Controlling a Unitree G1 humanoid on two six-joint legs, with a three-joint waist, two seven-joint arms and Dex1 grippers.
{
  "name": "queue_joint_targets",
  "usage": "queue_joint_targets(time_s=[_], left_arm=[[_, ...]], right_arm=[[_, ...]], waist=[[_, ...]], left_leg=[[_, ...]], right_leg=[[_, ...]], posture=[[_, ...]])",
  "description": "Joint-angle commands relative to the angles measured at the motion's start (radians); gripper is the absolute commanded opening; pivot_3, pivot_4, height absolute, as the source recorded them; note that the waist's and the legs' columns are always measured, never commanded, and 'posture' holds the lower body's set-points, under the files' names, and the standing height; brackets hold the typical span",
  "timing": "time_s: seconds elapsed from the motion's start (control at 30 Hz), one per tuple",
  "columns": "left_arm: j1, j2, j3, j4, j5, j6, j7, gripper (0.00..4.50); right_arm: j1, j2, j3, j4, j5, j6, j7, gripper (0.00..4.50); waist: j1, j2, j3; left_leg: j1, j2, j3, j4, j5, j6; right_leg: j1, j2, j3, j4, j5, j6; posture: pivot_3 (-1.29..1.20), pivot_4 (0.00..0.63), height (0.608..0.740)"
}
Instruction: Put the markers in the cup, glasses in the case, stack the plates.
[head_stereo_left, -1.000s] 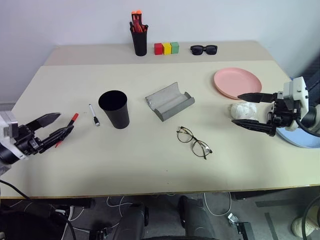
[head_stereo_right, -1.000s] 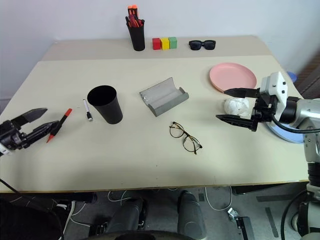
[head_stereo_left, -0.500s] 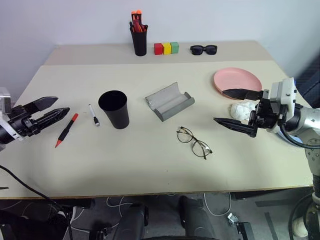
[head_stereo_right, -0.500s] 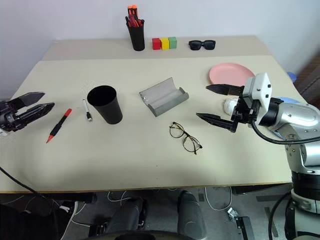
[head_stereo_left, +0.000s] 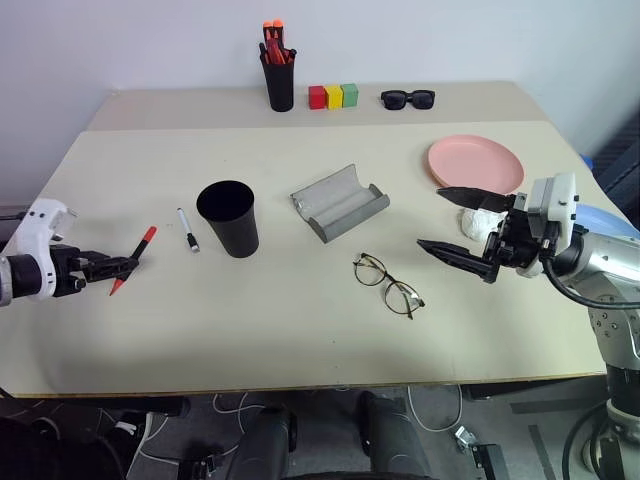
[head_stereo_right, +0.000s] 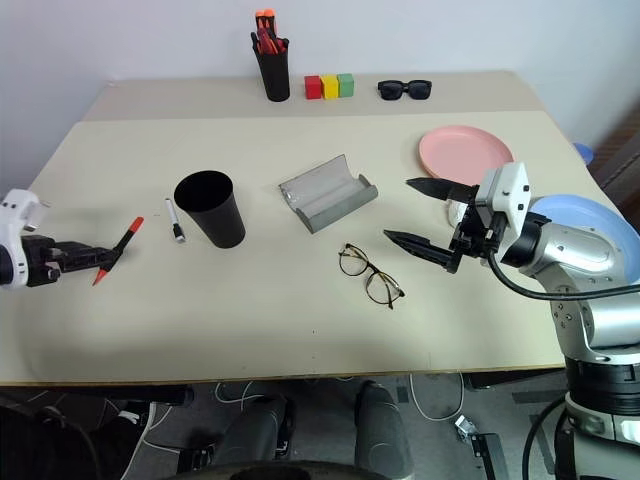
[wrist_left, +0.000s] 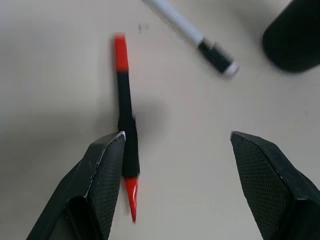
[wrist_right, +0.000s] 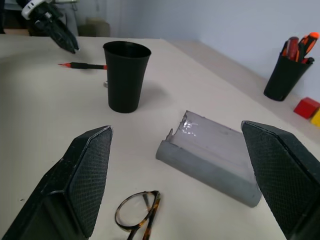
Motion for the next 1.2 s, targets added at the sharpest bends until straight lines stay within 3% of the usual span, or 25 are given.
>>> queue_joint_targets(time_s=[0.03, 0.47, 0.57, 0.73, 0.87, 1.03, 1.07, 1.2], left_arm=[[-0.045, 0.032, -0.025, 0.004, 0.051, 0.041, 0.040, 3.42], [-0.180, -0.070, -0.177, 0.140, 0.200, -0.038, 0.075, 3.42], [-0.205, -0.094, -0.203, 0.184, 0.228, -0.057, 0.070, 2.54], [-0.221, -0.091, -0.222, 0.212, 0.260, -0.064, 0.044, 0.04], [-0.230, -0.054, -0.210, 0.220, 0.281, -0.091, 0.022, 0.01], [-0.275, -0.004, -0.122, 0.252, 0.299, -0.265, 0.055, 0.01], [-0.294, -0.023, -0.078, 0.253, 0.265, -0.307, 0.052, 0.01], [-0.342, -0.247, 0.198, 0.119, 0.014, -0.507, 0.033, 0.01]], right_arm=[[0.008, -0.012, -0.026, -0.024, 0.016, -0.011, 0.003, 4.21], [0.041, -0.028, -0.038, -0.047, 0.025, 0.001, -0.001, 4.21], [0.048, -0.034, -0.045, -0.055, 0.025, 0.007, -0.007, 4.21], [0.063, -0.047, -0.056, -0.061, 0.025, 0.010, -0.012, 4.21], [0.061, -0.046, -0.047, -0.057, 0.016, 0.004, -0.023, 4.21], [0.052, -0.044, -0.036, -0.048, 0.015, 0.006, -0.028, 4.21], [0.049, -0.043, -0.035, -0.046, 0.015, 0.006, -0.028, 4.21], [0.030, -0.041, -0.021, -0.034, 0.014, 0.006, -0.028, 4.21]], waist=[[0.000, 0.000, 0.000], [0.003, 0.000, 0.000], [0.003, -0.001, 0.000], [0.003, -0.001, 0.000], [0.002, -0.001, 0.000], [0.002, -0.001, 0.000], [0.004, -0.001, 0.000], [0.025, -0.001, 0.000]], left_leg=[[0.000, 0.000, 0.000, 0.000, 0.000, 0.000], [0.000, 0.000, 0.000, 0.000, 0.000, 0.000], [0.000, 0.000, 0.000, 0.000, 0.000, 0.000], [0.000, 0.000, 0.000, 0.000, 0.000, 0.000], [0.000, 0.000, 0.000, 0.000, 0.000, 0.000], [0.000, 0.000, 0.000, 0.000, 0.000, 0.000], [0.000, 0.000, 0.000, 0.000, 0.000, 0.000], [0.000, -0.001, -0.001, 0.003, 0.000, 0.000]], right_leg=[[0.000, 0.000, 0.000, 0.000, 0.000, 0.000], [0.000, 0.000, 0.000, 0.000, 0.000, 0.000], [0.000, 0.000, 0.000, 0.000, 0.000, 0.000], [0.000, 0.000, 0.000, 0.000, 0.000, 0.000], [0.000, 0.000, 0.000, 0.001, 0.000, 0.000], [0.000, 0.000, 0.000, 0.000, 0.000, 0.000], [0.000, 0.000, 0.000, 0.000, 0.000, 0.000], [0.002, -0.002, 0.000, 0.000, 0.000, 0.000]], posture=[[0.00, 0.150, 0.740], [0.00, 0.150, 0.740], [0.00, 0.150, 0.740], [0.00, 0.150, 0.740], [0.00, 0.150, 0.740], [0.00, 0.150, 0.740], [0.00, 0.150, 0.740], [0.00, 0.150, 0.740]])
